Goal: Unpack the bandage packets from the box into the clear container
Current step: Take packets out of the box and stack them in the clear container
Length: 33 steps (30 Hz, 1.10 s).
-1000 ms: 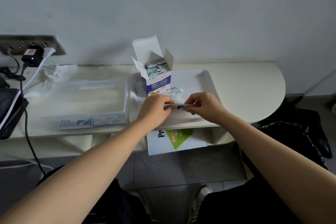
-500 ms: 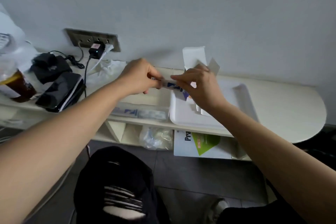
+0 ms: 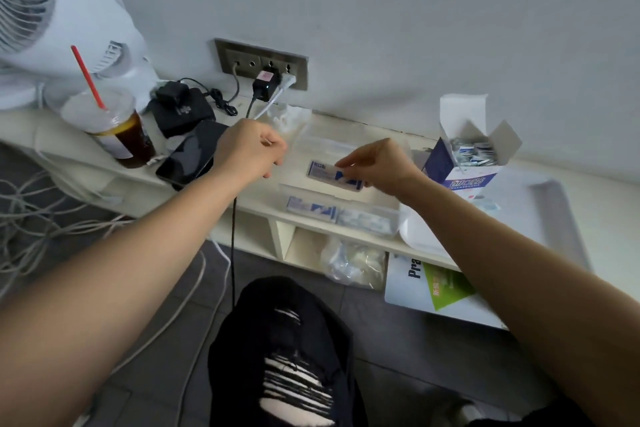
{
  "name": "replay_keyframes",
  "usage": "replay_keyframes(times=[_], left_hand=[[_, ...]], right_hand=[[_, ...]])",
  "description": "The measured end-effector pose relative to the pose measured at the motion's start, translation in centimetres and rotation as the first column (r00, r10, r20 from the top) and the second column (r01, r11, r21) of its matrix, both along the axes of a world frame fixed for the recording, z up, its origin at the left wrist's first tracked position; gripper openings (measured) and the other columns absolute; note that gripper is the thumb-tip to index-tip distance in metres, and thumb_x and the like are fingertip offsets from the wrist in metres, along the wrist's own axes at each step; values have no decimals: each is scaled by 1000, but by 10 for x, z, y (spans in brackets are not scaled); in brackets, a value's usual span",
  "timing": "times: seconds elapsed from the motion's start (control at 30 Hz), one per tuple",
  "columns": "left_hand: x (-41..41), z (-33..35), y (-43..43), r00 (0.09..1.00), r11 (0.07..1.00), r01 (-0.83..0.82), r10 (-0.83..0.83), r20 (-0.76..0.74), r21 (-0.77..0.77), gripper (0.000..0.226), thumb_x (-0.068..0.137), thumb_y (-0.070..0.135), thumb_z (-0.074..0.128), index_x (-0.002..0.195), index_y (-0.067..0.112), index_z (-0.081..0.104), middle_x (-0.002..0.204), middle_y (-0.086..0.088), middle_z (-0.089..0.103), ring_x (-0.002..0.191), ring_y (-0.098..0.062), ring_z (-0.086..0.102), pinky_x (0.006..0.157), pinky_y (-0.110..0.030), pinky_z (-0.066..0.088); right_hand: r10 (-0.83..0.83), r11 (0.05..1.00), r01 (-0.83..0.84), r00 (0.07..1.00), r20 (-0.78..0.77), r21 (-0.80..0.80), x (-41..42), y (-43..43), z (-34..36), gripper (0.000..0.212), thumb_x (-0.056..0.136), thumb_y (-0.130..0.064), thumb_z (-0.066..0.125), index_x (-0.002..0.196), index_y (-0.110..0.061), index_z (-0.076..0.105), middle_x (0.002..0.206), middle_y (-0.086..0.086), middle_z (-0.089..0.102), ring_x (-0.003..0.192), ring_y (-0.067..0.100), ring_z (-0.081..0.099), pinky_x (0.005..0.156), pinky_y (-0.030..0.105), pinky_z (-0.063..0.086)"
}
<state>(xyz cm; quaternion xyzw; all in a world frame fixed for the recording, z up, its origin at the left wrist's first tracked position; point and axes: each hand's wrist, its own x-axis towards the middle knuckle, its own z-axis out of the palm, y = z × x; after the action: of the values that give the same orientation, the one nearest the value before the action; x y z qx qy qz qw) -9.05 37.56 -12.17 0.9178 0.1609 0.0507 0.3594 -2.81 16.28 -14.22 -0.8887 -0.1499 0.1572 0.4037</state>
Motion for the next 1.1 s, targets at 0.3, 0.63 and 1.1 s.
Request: replay_keyframes(times=[0.3, 0.63, 1.1], left_hand=[[7, -31, 1, 995, 988, -2, -14, -99, -156, 12, 84, 25, 66, 95, 20, 66, 74, -4, 68, 47, -13, 60, 54, -23, 42], [8, -32, 0, 996, 979, -17, -2, -90, -205, 9, 83, 18, 65, 92, 16, 66, 69, -1, 63, 46, -15, 60, 46, -21, 40], [6, 4, -43, 990, 926, 103, -129, 50, 364, 37, 91, 31, 58, 125, 17, 51, 117, -6, 56, 97, -23, 57, 73, -30, 40]], right_hand=[[154, 937, -199, 973, -169, -286, 7, 54, -24, 14, 76, -13, 73, 89, -9, 76, 75, 2, 67, 64, 10, 52, 55, 18, 42], [167, 925, -237, 956, -240, -298, 12, 61, -33, 19, 76, -21, 75, 91, -8, 76, 87, 4, 69, 82, 17, 59, 71, 25, 48], [232, 969, -224, 970, -76, 103, -14, -30, 28, 22, 92, -15, 61, 113, -14, 68, 101, 4, 71, 87, 10, 67, 81, 28, 55]])
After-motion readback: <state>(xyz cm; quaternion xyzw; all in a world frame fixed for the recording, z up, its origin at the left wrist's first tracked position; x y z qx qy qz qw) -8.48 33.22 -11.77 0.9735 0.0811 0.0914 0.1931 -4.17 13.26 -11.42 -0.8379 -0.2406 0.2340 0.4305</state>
